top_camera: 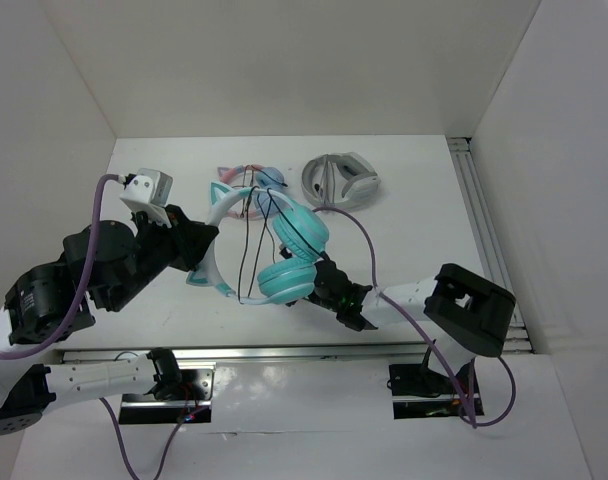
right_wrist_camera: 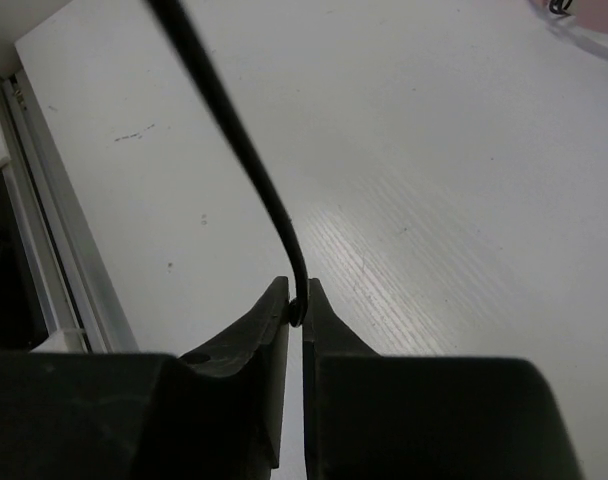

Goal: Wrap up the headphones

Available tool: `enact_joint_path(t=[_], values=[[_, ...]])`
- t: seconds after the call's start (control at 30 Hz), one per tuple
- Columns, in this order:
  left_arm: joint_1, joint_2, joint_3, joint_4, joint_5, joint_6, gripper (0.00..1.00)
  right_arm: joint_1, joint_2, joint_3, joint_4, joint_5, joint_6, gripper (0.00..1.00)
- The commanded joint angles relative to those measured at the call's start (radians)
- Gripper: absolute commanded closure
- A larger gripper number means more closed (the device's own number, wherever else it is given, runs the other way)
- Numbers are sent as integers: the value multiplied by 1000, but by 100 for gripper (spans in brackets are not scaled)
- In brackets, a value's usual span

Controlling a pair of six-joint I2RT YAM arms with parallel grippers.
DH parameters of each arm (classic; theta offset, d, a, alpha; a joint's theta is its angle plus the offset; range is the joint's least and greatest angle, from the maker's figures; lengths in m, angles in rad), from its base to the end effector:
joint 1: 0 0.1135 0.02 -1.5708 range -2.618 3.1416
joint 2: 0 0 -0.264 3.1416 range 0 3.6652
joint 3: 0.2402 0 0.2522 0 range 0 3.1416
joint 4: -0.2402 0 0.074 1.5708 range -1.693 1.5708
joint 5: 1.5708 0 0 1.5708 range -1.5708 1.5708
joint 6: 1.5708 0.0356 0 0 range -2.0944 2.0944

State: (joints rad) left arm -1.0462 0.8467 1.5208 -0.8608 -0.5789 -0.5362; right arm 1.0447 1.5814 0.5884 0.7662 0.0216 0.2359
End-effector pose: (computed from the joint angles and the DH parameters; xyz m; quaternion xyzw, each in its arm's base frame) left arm 0.0675 -0.0777 0.4918 0.0099 0.7600 -0.2805 0.5862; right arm 0.1582 0.2708 0.1804 -0.3017 0.7221 0.3651 0.5043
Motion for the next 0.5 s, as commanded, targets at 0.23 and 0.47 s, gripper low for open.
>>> enact_joint_path(t=[0.23, 0.47], values=[[-5, -24, 33, 124, -21, -57, 100, -11, -3, -13, 79, -6, 11, 100], [-5, -15, -30, 43, -339, -171, 100, 188, -138, -64, -116, 255, 87, 100]])
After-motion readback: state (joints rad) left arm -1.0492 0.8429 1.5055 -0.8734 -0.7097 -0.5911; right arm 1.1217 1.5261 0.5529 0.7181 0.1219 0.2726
